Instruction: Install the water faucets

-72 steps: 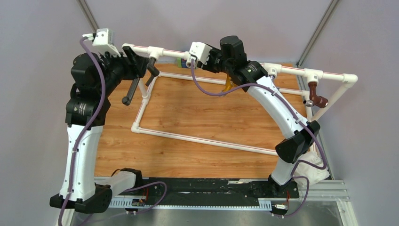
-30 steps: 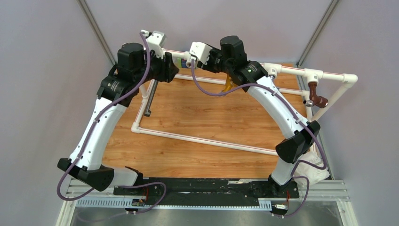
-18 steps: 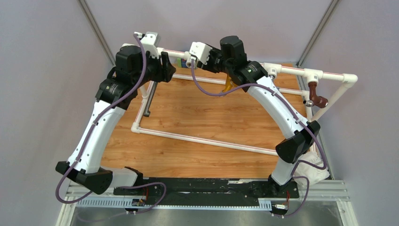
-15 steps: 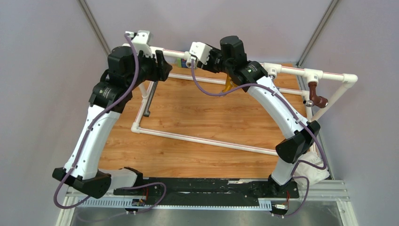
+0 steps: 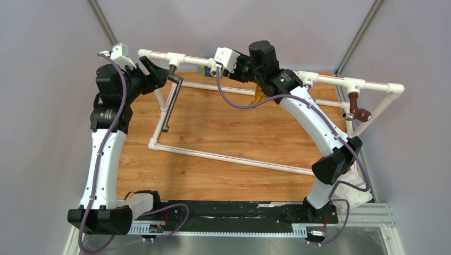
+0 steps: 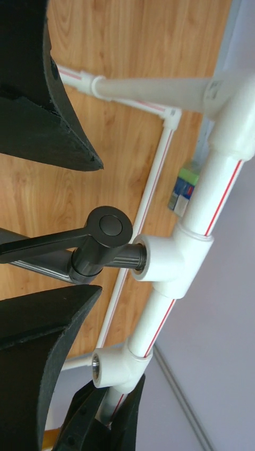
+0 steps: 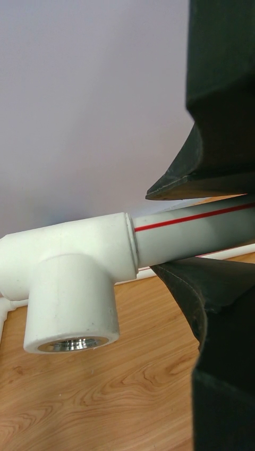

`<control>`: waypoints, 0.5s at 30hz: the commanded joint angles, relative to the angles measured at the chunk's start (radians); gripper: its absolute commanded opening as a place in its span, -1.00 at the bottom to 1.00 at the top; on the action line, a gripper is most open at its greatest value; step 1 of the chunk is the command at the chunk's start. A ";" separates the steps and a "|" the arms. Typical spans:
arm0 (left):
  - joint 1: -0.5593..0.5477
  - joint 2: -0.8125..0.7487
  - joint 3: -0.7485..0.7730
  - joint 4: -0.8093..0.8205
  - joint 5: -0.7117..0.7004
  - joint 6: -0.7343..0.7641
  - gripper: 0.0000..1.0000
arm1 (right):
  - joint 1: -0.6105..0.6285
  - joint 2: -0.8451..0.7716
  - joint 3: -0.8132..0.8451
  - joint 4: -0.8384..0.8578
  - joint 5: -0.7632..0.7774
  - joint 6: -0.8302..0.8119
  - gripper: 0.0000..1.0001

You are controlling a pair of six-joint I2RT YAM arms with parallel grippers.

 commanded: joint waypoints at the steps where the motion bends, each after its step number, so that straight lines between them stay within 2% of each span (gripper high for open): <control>1: 0.004 0.030 -0.039 0.168 0.175 -0.136 0.65 | 0.036 0.016 -0.036 0.026 -0.084 0.130 -0.85; 4: 0.004 0.048 -0.034 0.196 0.208 -0.156 0.56 | 0.036 0.013 -0.037 0.026 -0.084 0.130 -0.85; 10: 0.004 0.093 0.008 0.185 0.226 -0.103 0.18 | 0.036 0.013 -0.039 0.026 -0.083 0.130 -0.85; 15: -0.009 0.090 0.050 0.159 0.254 -0.012 0.09 | 0.036 0.013 -0.039 0.026 -0.081 0.128 -0.85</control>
